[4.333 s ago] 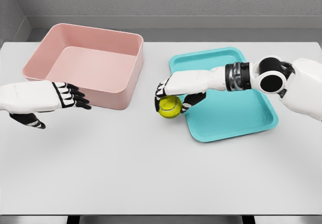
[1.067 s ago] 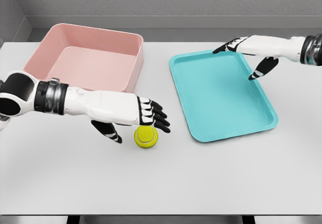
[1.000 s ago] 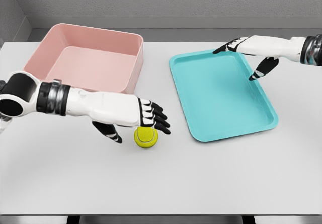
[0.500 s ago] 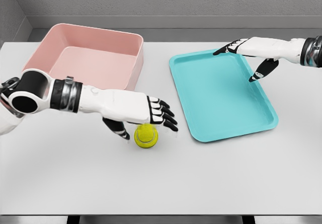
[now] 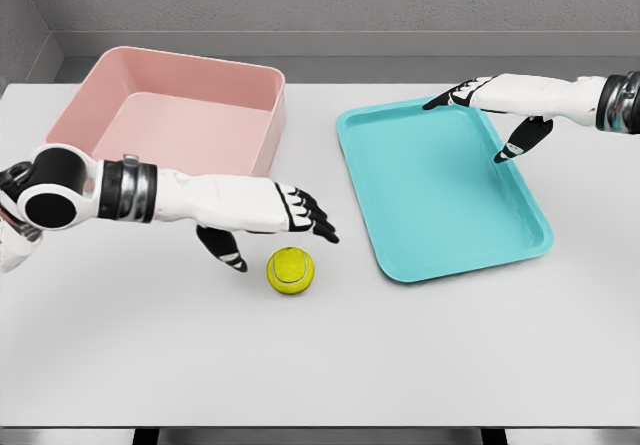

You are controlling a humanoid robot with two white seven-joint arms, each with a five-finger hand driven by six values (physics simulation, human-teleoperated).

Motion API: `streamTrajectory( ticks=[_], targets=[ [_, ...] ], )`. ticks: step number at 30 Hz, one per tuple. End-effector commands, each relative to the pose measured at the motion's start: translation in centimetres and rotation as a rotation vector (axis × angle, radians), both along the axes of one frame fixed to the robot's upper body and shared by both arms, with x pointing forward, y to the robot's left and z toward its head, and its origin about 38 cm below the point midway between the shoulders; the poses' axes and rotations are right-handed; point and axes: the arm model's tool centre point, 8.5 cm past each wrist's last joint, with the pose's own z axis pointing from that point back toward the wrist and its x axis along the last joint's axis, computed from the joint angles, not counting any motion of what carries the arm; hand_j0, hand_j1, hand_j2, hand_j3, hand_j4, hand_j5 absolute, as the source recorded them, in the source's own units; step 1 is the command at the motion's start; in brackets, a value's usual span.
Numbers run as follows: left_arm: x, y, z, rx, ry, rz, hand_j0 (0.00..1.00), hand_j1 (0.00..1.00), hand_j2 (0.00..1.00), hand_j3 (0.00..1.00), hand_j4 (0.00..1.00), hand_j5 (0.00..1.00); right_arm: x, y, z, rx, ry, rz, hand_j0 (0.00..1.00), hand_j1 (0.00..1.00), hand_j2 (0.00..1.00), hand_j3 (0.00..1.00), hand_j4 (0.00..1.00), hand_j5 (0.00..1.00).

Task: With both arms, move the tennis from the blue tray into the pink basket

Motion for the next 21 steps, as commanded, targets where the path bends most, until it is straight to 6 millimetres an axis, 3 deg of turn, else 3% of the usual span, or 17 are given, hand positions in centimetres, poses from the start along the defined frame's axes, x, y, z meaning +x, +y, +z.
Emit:
streamTrajectory(
  ticks=[1,9,21],
  targets=[
    [0.0,-0.8,-0.1,-0.001,-0.011,-0.012,1.0,1.0,1.0,1.0,1.0,1.0,0.0,0.0,0.1,0.007,0.0,-0.002,1.0,1.0,1.0,1.0,1.0,1.0],
    [0.0,-0.7,-1.7,0.012,0.035,0.023,1.0,1.0,1.0,1.0,1.0,1.0,0.0,-0.1,0.1,0.005,0.0,-0.006,1.0,1.0,1.0,1.0,1.0,1.0],
    [0.0,-0.7,-1.9,0.011,0.042,0.026,1.0,1.0,1.0,1.0,1.0,1.0,0.0,-0.1,0.1,0.004,0.001,-0.004,1.0,1.0,1.0,1.0,1.0,1.0]
  ],
)
